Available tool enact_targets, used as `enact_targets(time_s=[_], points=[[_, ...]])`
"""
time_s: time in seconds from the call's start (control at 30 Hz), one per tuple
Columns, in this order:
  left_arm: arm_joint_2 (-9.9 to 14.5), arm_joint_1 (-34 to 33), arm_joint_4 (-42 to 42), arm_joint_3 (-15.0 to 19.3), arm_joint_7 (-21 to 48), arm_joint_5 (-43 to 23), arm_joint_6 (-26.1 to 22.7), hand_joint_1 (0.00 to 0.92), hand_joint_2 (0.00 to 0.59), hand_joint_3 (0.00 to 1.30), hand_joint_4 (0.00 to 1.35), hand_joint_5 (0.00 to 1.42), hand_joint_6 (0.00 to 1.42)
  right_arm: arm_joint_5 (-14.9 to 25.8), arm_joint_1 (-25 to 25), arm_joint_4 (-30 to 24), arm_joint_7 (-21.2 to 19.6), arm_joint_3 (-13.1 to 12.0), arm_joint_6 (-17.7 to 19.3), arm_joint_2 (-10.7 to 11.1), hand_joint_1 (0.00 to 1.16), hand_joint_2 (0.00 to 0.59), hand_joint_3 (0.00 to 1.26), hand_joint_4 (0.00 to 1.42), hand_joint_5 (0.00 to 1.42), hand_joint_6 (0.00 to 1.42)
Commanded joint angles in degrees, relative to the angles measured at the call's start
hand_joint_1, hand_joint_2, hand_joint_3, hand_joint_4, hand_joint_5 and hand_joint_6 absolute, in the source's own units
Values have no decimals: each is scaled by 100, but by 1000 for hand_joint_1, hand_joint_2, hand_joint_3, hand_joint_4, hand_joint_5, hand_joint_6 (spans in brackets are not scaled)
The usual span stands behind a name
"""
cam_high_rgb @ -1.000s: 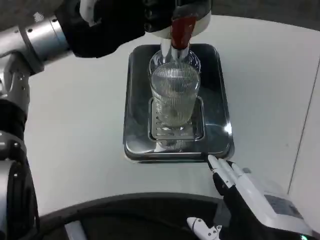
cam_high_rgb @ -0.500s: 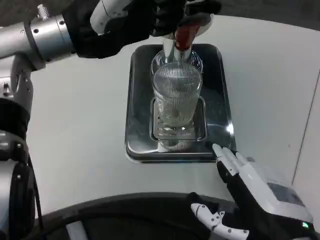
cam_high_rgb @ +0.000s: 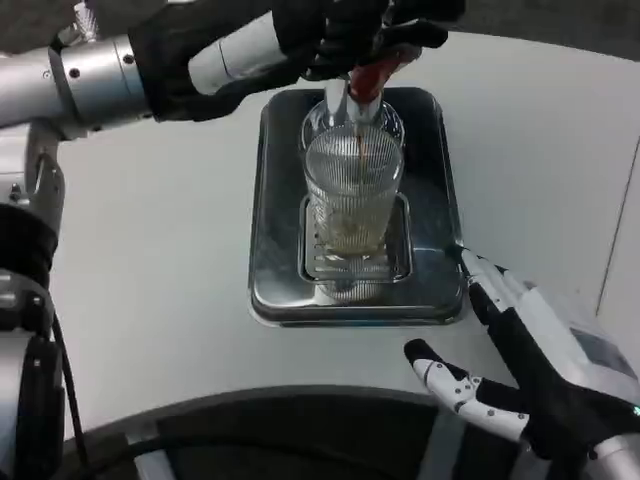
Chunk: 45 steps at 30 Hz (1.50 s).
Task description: Grasp the cup under the faucet to collect the drink, then remove the cup.
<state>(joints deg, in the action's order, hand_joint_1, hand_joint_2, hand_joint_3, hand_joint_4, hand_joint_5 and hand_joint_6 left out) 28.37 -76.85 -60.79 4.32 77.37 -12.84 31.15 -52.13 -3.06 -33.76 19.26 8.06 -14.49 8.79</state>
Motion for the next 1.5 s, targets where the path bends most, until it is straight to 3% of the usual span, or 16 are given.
enact_targets(time_s=[0.03,0.57,0.87,1.17,1.5], points=[[52,296,-47,-252,178,317,244,0,41,34,0,36,26,152,74,97,-120,-64,-18,108,315,351,0,0,0,0],[248,481,-147,-639,-79,641,1052,0,41,35,0,45,25,783,603,668,-367,-404,-37,419,322,325,0,0,0,0],[356,542,-174,-761,-197,650,1140,0,50,35,0,48,26,1269,1106,1360,-601,-491,50,668,358,289,0,0,0,0],[380,567,-185,-798,-252,639,1200,0,49,35,0,57,35,1848,1810,2424,-991,-607,430,920,442,264,0,0,0,0],[389,558,-227,-829,-326,667,1291,0,52,35,0,59,39,2128,2434,3040,-1058,-503,571,1178,471,251,0,0,0,1]])
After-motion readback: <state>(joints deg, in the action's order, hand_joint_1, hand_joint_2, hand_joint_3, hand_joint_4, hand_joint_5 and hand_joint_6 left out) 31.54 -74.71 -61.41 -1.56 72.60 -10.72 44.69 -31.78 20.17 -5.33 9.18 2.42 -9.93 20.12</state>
